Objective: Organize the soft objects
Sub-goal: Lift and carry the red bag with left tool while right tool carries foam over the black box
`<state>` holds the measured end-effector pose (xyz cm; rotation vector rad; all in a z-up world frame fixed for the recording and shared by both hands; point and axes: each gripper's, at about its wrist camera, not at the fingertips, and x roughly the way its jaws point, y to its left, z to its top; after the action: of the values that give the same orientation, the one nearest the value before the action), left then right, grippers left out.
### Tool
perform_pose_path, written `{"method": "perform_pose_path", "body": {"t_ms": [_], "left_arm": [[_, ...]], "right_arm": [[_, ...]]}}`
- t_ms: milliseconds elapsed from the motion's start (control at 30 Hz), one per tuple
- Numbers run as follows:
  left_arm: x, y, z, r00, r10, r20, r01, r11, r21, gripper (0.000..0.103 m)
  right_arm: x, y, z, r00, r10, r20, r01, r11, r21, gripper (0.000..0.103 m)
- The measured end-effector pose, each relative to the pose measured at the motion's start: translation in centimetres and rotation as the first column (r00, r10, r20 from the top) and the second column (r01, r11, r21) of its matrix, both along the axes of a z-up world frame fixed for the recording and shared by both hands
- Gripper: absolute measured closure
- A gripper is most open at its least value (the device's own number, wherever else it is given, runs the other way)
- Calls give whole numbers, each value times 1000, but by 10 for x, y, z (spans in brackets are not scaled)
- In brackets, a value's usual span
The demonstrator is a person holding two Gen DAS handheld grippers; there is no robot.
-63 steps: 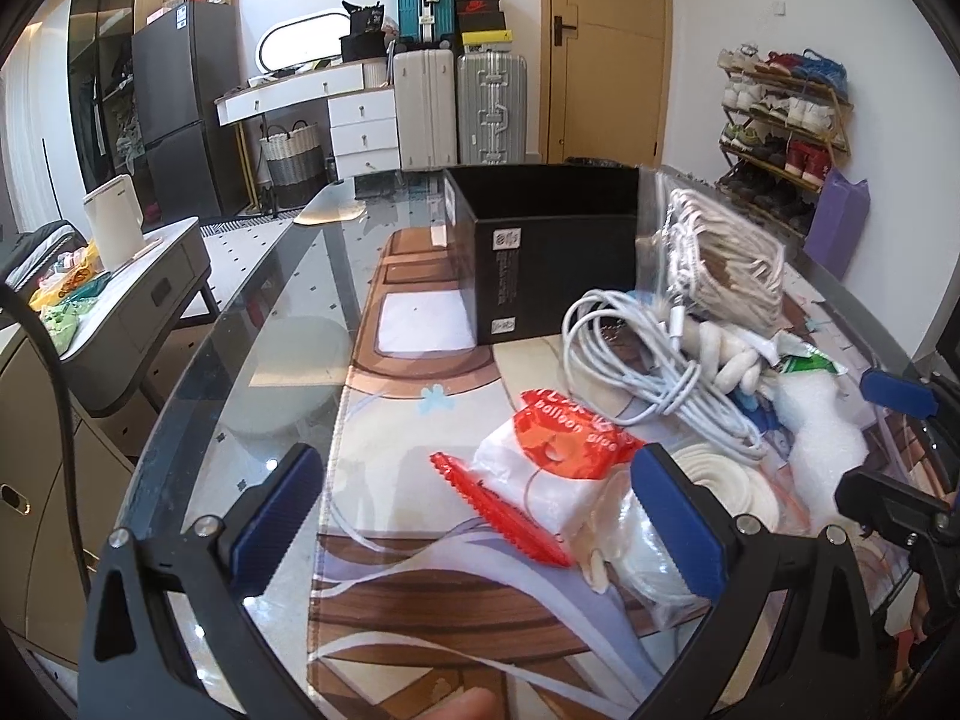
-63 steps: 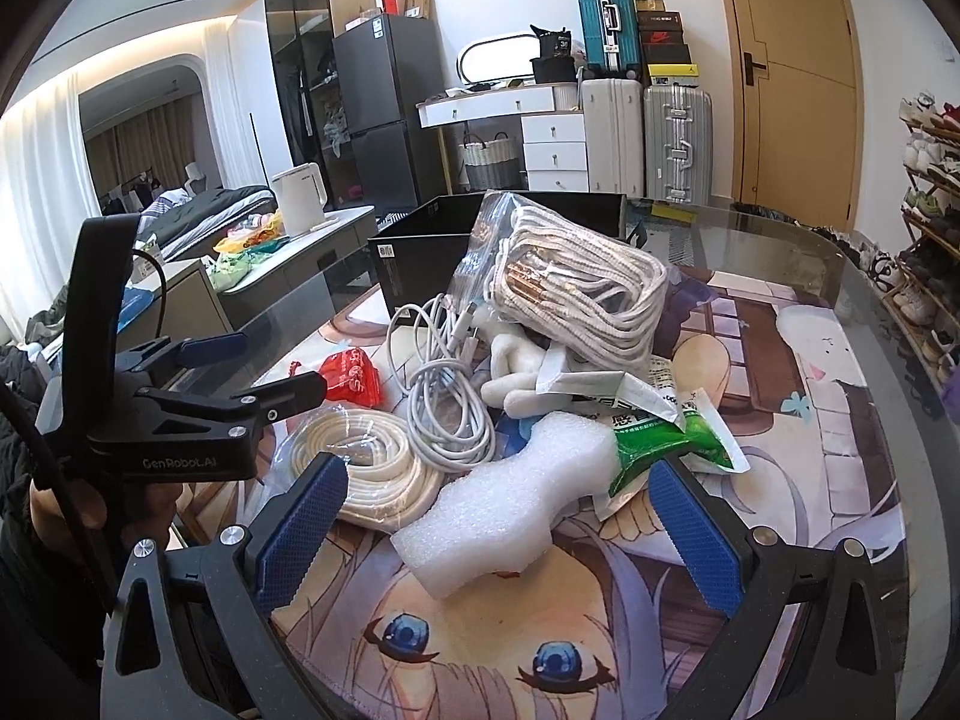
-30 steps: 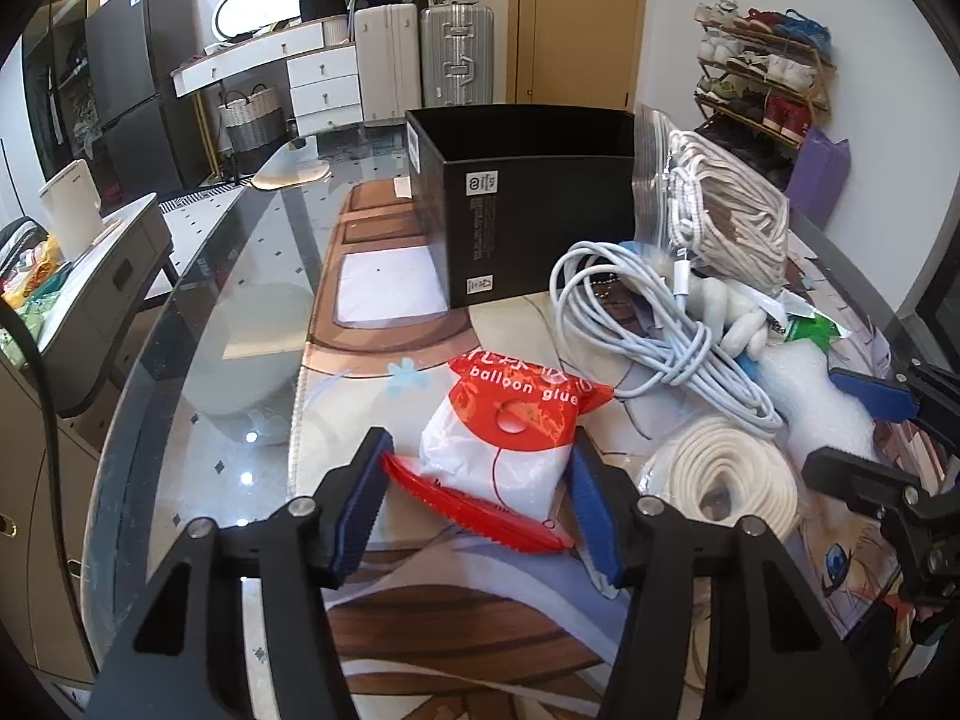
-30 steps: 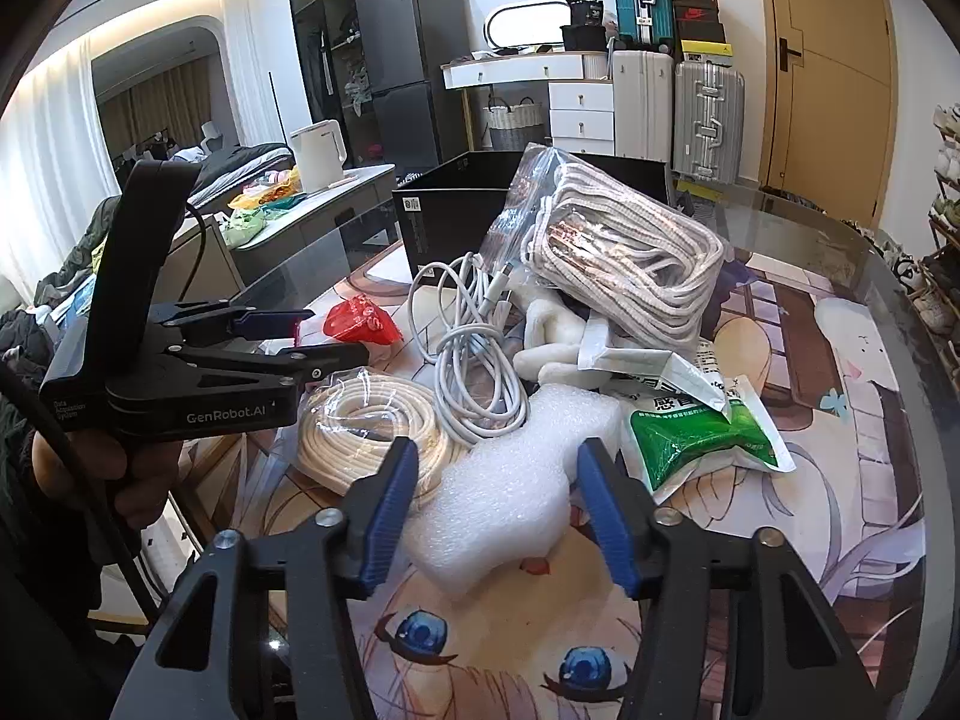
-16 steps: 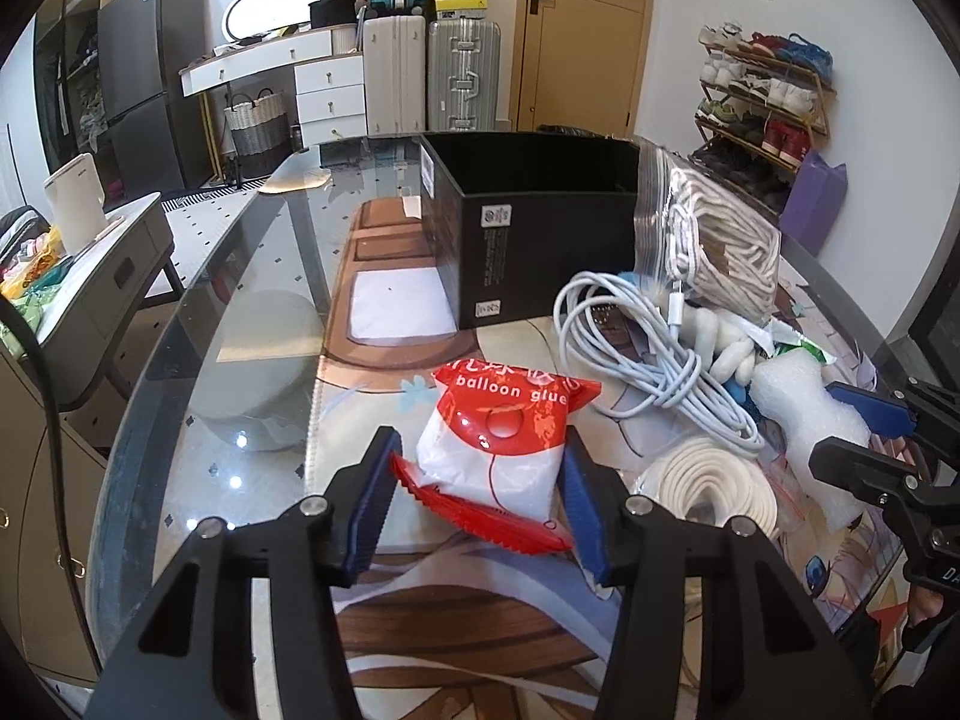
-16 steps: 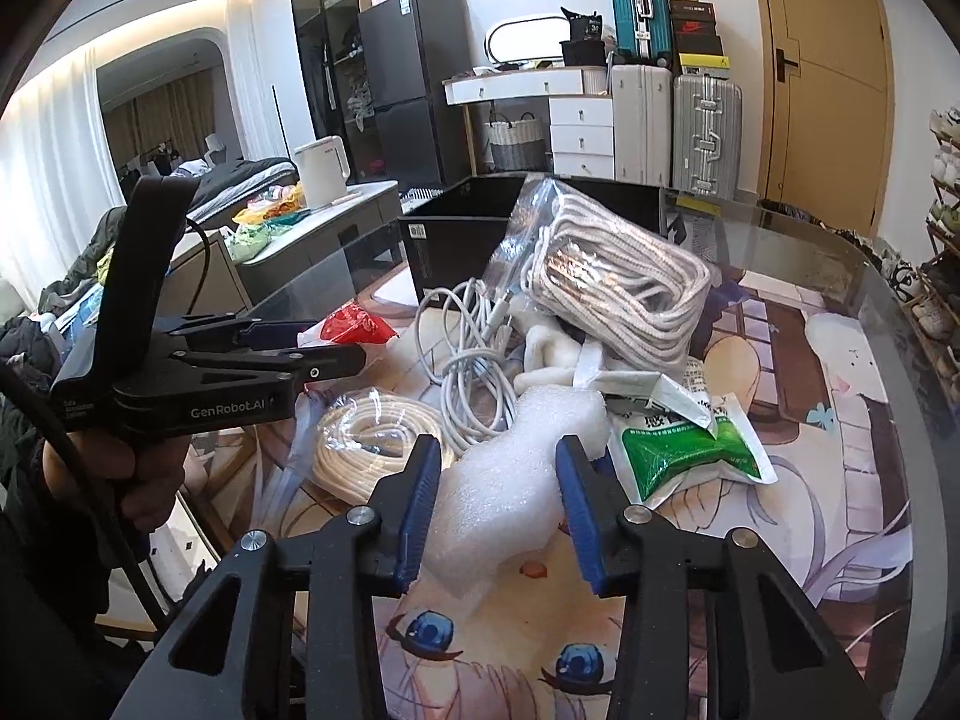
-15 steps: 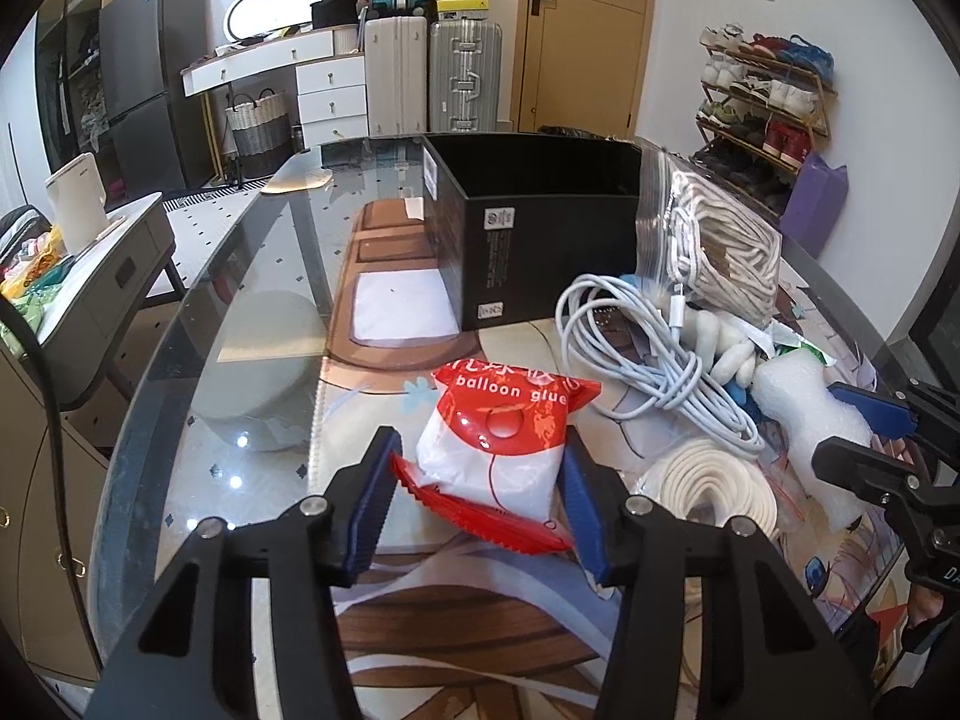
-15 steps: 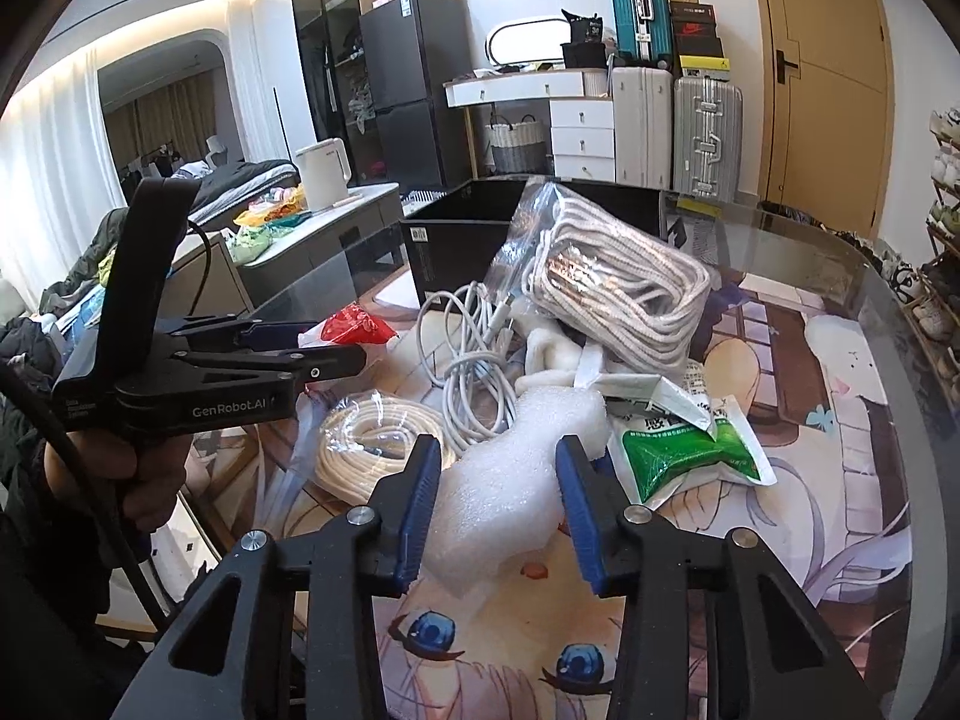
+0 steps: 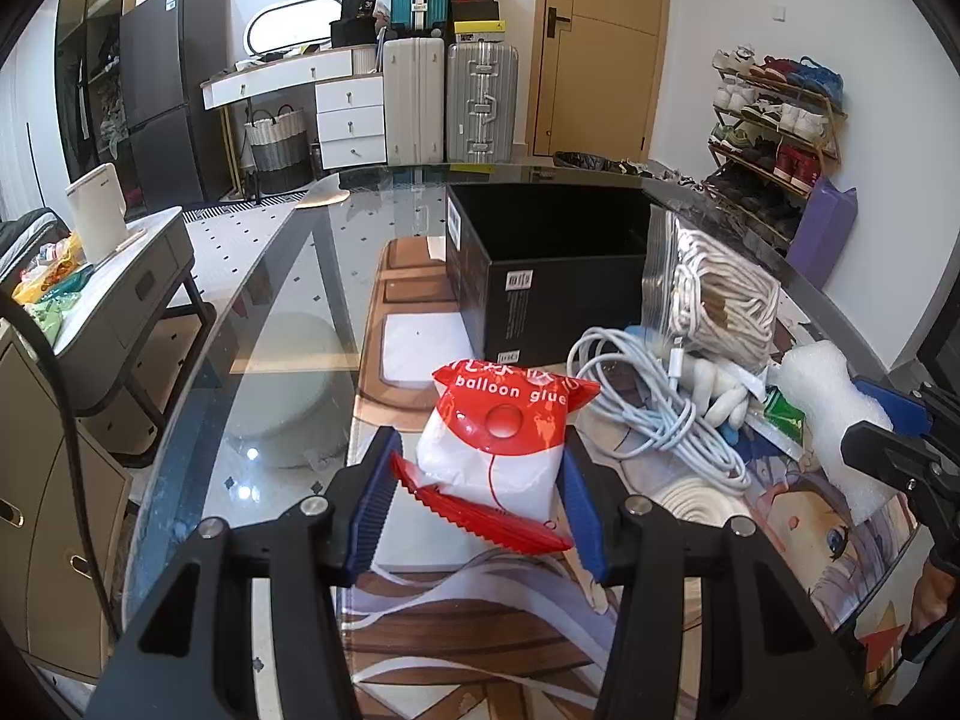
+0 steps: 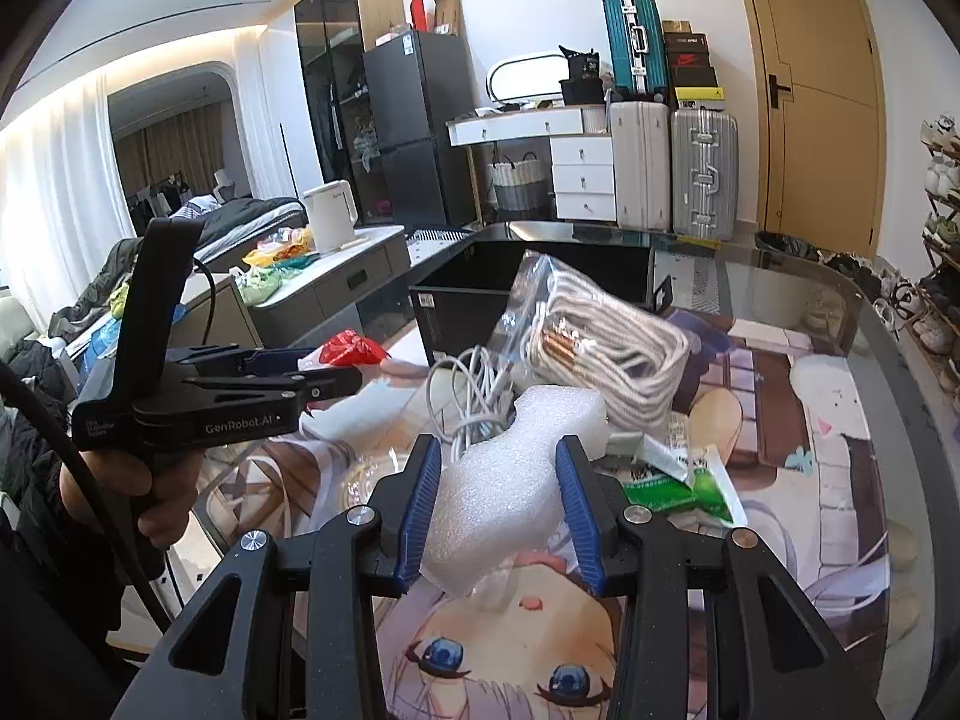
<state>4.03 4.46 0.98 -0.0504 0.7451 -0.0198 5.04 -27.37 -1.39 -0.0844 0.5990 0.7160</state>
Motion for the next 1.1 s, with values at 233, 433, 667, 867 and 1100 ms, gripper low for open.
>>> {"method": "perform_pose_path", "body": {"t_ms": [233, 433, 667, 867, 1100], "left_arm": [[2, -5, 11, 1000, 0, 20, -1, 1000, 12, 52], [8, -6, 20, 999, -1, 41, 0, 1000, 17, 52], [17, -1, 29, 998, 9, 54, -10, 1000, 13, 52], [26, -1, 38, 997, 11, 70, -12, 1000, 13, 52], [36, 0, 45, 996, 7, 88, -9, 1000, 25, 52]], "right_arm": [[3, -1, 12, 1000, 6, 21, -6, 1000, 21, 63], [11, -4, 24, 1000, 8, 20, -9, 999, 44, 63], [21, -4, 37, 1000, 1, 29, -2, 999, 32, 63], [33, -3, 48, 999, 0, 49, -2, 999, 35, 63], [48, -3, 56, 997, -6, 75, 1, 998, 58, 63]]}}
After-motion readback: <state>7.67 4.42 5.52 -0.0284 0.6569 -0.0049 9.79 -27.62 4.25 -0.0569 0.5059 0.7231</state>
